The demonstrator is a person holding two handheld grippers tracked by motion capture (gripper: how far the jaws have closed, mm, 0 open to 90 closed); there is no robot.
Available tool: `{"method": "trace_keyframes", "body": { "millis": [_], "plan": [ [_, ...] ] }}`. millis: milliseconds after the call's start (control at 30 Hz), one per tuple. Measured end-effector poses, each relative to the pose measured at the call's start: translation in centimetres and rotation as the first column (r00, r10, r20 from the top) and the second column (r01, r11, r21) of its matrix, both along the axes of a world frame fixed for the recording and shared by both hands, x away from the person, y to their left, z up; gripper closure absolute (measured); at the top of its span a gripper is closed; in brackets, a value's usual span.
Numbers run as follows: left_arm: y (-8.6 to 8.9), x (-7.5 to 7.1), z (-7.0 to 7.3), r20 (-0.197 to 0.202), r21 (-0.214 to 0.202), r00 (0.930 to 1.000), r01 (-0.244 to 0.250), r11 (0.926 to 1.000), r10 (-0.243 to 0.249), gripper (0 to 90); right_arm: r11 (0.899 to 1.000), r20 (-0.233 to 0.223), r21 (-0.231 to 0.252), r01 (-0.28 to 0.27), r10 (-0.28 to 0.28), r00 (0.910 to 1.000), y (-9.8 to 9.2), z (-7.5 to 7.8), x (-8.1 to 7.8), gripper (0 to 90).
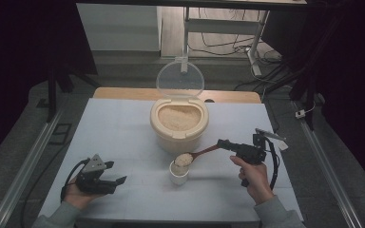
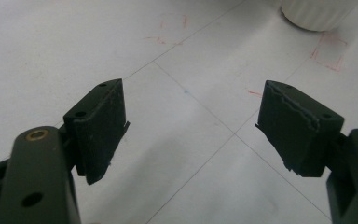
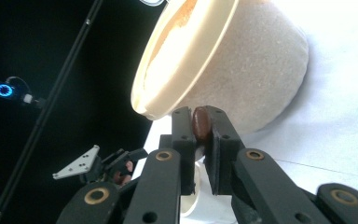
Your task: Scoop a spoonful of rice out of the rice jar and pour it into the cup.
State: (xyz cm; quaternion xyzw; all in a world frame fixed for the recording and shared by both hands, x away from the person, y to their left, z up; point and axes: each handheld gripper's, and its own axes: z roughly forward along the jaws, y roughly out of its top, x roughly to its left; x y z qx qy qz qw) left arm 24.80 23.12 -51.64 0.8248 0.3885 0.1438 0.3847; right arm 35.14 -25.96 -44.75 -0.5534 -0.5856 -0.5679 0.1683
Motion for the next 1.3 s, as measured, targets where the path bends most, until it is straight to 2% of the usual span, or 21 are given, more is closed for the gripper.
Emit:
{"method": "trace_keyframes", "body": {
  "millis": [400,833,967,1167,1300],
  "plan": [
    [0.0,0.0,0.0,0.0,0.001,1.0,0.001,1.0,-0.001,23.1,0.997,0.033,-0.078,-0.015,0.018,0.9993,0.7,0.7,0.1,82.6],
    [0.0,0.0,0.0,0.0,0.001,1.0,-0.001,1.0,0.001,23.1,0.986,0.096,-0.164,-0.029,0.045,0.9944,1.4,1.7,-0.1,82.6],
    [0.0,0.0,0.0,0.0,0.001,1.0,0.001,1.0,-0.001,23.1,0.985,0.109,-0.172,-0.032,0.051,0.9927,1.5,1.9,-0.2,82.6],
    [0.0,0.0,0.0,0.0,0.001,1.0,0.0,1.0,0.0,23.1,0.982,0.144,-0.188,-0.033,0.061,0.9877,1.6,2.2,-0.4,82.6],
    [0.0,0.0,0.0,0.0,0.001,1.0,-0.001,1.0,0.001,23.1,0.978,0.192,-0.202,-0.042,0.081,0.978,1.7,2.6,-0.7,82.6]
  ]
}}
